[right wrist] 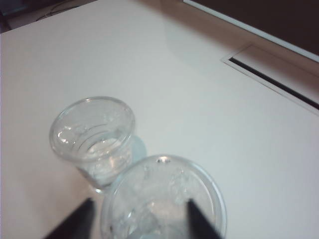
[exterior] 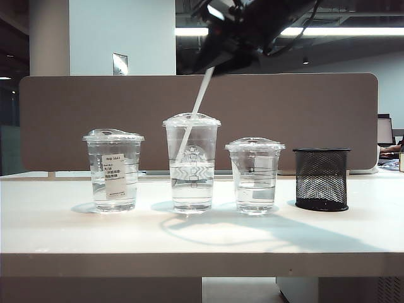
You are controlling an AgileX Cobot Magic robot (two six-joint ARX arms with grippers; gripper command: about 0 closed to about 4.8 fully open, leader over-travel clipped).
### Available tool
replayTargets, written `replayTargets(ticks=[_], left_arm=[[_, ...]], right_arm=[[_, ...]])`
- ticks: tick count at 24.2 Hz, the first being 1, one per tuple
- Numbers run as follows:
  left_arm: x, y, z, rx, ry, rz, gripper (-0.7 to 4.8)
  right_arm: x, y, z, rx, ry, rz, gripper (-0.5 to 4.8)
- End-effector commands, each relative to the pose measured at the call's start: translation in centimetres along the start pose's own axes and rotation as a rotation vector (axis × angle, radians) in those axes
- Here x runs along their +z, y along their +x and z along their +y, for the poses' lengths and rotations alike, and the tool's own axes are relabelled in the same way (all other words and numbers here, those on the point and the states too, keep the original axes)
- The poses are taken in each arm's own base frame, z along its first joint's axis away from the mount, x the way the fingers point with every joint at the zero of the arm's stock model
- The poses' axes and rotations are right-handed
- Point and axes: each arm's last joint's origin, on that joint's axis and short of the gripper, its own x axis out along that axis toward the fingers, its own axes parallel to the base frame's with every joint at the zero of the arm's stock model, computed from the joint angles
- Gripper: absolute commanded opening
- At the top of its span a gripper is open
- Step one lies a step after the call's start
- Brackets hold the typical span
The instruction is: Pick up the straw and insert it into the large coffee cup.
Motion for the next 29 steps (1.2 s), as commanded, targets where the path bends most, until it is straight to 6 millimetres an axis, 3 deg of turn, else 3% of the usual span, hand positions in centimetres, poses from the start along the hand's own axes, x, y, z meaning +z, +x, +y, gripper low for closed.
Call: replayTargets(ticks=[1, 2, 5, 8, 9, 12, 15, 16, 17, 21, 24, 29], left_arm=[[0.2, 0.0, 0.0, -0.002, 0.013, -0.016, -0.04], [0.2, 0.0, 0.0, -0.002, 0.013, -0.016, -0.04], [0.2, 0.0, 0.0, -0.002, 0.013, -0.016, -0.04], [0.2, 0.0, 0.0, -0.001, 0.013, -0.016, -0.04], [0.2, 0.0, 0.0, -0.001, 0.014, -0.016, -0.04], [0.2, 0.0, 0.0, -0.001, 0.036, -0.018, -0.04], [0.1, 0.3, 0.2, -0.002, 0.075, -0.01, -0.04], [0.1, 0.4, 0.2, -0.002, 0.071, -0.007, -0.04], [0.0, 0.6, 0.3, -0.002, 0.068, -0.003, -0.04], [0.4, 0.7, 0.4, -0.003, 0.09, -0.044, -0.04], [1.5, 0.7, 0.5, 0.007, 0.153, -0.146, -0.05], [2.6, 1.2, 0.8, 0.02, 0.248, -0.26, -0.05]], right_arm=[[1.1, -0.2, 0.0, -0.009, -0.031, -0.093, 4.25], [1.4, -0.4, 0.0, -0.011, -0.034, -0.105, 4.51], [2.4, -1.7, 0.2, -0.025, -0.047, -0.148, 4.57], [4.3, -4.7, 0.8, -0.042, -0.068, -0.221, 4.25], [4.9, -5.9, 1.1, -0.052, -0.073, -0.239, 3.32], [6.4, -9.5, 2.0, -0.065, -0.088, -0.294, -0.22], [8.5, -16.2, 3.7, -0.087, -0.136, -0.453, -0.07], [8.8, -17.4, 4.0, -0.09, -0.147, -0.484, -0.07], [9.2, -20.1, 4.7, -0.099, -0.165, -0.549, -0.07], [8.4, -26.0, 6.6, -0.131, -0.197, -0.678, -0.07], [5.1, -27.5, 7.3, -0.198, -0.178, -0.694, -0.07], [0.1, -27.9, 8.0, -0.211, -0.19, -0.758, -0.07]])
